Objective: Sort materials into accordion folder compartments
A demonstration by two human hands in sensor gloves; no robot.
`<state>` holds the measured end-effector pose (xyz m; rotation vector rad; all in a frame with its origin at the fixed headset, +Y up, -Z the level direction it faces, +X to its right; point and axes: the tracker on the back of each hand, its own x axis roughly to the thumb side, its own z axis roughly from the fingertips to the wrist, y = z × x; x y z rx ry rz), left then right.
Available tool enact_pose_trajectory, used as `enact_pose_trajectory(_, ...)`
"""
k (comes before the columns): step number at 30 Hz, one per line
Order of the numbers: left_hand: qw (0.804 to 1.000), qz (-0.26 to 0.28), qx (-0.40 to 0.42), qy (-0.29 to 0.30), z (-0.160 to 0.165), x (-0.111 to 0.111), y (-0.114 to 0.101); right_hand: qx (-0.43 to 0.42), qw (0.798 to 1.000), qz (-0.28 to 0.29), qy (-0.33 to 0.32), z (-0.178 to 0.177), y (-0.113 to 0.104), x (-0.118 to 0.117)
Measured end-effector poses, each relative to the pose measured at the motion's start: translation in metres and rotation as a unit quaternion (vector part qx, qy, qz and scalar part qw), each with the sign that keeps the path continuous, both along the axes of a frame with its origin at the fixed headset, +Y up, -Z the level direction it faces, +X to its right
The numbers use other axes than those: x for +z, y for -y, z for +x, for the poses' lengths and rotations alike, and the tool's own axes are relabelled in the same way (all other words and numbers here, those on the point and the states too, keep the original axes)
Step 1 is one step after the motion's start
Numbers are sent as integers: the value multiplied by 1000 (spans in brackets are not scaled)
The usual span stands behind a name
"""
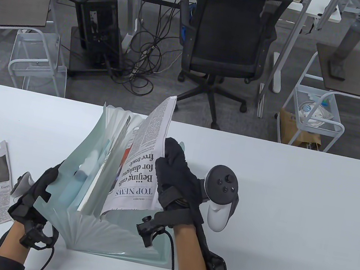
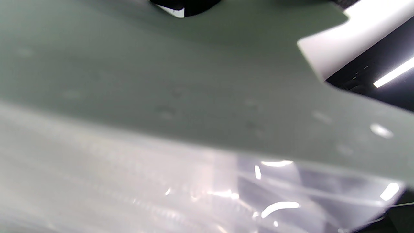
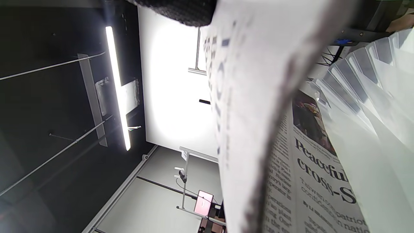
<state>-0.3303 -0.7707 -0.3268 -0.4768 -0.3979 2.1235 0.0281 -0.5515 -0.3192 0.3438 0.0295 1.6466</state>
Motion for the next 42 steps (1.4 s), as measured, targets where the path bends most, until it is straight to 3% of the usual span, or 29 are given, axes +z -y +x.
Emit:
enact_pose_trajectory(13,1000,-1,1,4,0,-1,0,-14,999,-27,-19,-19,15,-17)
enact_pose_trajectory(25,1000,2,-5,3,-2,-1,1,20,1000,-22,-9,-35,37,-15)
enact_pose_trajectory(42,999,12,-48,-16,-5,-3,3,195,979,34,36,-62,56,-12)
